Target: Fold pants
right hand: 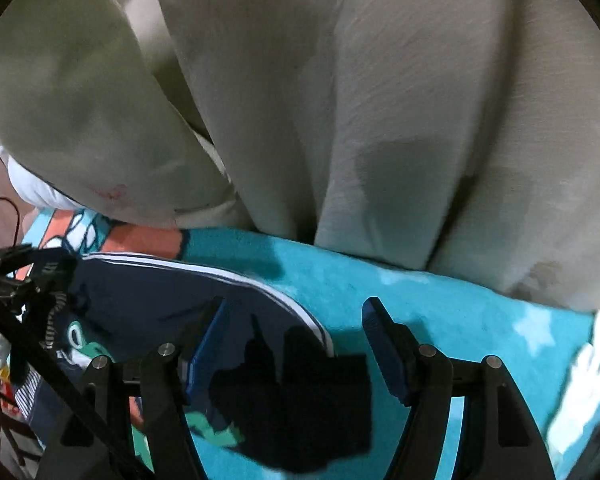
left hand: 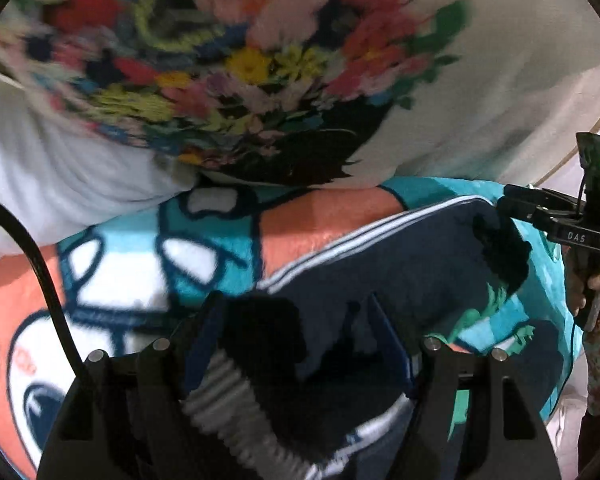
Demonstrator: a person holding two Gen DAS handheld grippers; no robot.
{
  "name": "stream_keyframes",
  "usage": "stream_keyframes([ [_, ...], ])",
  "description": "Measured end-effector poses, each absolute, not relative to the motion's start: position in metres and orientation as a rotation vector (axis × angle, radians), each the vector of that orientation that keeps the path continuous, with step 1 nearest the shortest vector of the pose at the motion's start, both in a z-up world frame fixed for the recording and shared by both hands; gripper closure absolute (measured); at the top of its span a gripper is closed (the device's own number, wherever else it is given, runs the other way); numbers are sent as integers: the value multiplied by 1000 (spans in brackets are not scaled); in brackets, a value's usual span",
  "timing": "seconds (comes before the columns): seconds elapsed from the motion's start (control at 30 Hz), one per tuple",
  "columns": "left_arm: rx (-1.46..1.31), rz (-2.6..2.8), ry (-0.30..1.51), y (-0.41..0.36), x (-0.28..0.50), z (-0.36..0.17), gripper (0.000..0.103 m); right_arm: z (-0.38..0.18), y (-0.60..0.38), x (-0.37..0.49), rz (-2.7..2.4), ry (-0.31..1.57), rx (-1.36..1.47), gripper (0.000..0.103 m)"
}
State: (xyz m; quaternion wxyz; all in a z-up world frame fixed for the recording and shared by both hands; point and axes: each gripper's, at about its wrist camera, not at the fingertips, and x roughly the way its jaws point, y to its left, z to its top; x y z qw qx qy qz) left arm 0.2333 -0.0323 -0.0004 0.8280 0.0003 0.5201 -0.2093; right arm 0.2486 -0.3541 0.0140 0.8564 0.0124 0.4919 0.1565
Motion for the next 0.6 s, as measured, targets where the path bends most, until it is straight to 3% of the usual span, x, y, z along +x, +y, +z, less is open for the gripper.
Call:
stream_keyframes([
  [0.17, 46, -490, 1158, -48, 248, -23, 27, -12, -338, 268, 398, 1104, 38, 30],
  [0.27, 95, -460, 1150, -56, 245, -23, 29, -23, -323, 271, 405, 1116, -8, 30],
  [0.3, 137, -435, 1137, -59, 241, -23, 42, -23, -318, 269, 406, 1100, -39, 33],
  [0.33, 160, -429, 1123, -62, 238, -22, 51, -22, -314, 267, 412, 1093, -51, 54],
  [0.37, 163, -441, 1115, -63, 234, -20, 74, -21, -312, 266, 408, 1094, -56, 87],
  [0.4, 145, -457, 1121, -62, 232, -17, 94, -20, -311, 265, 408, 1103, -43, 92],
  [0.6, 79, -407, 1056, -51, 209, 8, 94, 10, -310, 241, 375, 1010, -61, 93],
])
